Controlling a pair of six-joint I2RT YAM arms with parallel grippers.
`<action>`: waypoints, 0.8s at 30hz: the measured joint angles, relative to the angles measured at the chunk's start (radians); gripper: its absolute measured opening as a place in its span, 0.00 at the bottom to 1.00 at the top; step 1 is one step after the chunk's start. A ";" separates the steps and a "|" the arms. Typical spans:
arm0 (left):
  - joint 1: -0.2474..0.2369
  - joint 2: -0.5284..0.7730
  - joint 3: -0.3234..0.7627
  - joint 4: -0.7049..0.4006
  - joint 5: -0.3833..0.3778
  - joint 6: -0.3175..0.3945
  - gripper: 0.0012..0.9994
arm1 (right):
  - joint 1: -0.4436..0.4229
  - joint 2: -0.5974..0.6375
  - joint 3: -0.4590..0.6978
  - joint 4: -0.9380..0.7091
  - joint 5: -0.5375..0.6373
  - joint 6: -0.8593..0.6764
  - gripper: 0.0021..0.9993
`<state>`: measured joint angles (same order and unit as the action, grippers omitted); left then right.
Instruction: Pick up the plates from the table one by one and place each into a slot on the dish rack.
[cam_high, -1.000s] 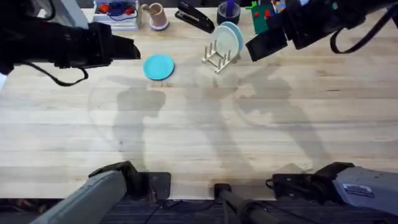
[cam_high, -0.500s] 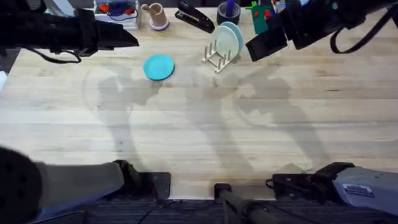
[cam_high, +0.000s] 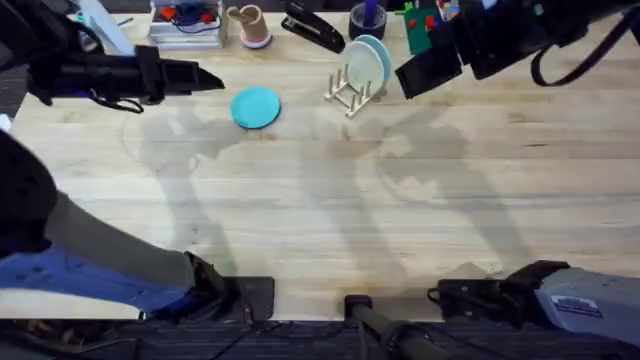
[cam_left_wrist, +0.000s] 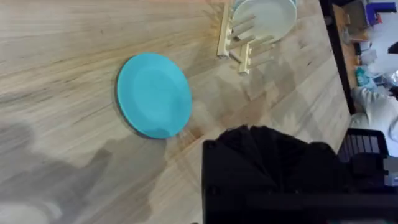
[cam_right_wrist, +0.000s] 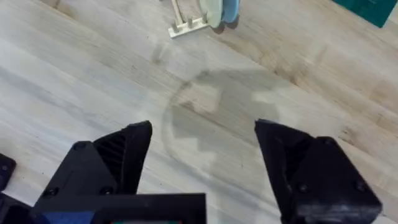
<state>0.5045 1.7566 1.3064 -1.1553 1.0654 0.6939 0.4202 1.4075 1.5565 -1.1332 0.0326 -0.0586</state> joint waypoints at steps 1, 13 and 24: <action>0.000 0.016 0.000 0.003 0.003 0.011 0.04 | 0.000 0.000 0.000 0.000 0.000 0.000 1.00; 0.000 0.189 0.000 0.116 0.019 0.055 0.04 | 0.000 0.000 0.000 0.000 0.000 0.000 1.00; 0.000 0.360 0.071 0.146 0.039 0.055 0.04 | 0.000 0.000 0.000 0.000 0.000 0.000 0.99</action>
<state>0.5043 2.1163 1.3778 -1.0096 1.1046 0.7486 0.4202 1.4075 1.5566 -1.1332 0.0328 -0.0586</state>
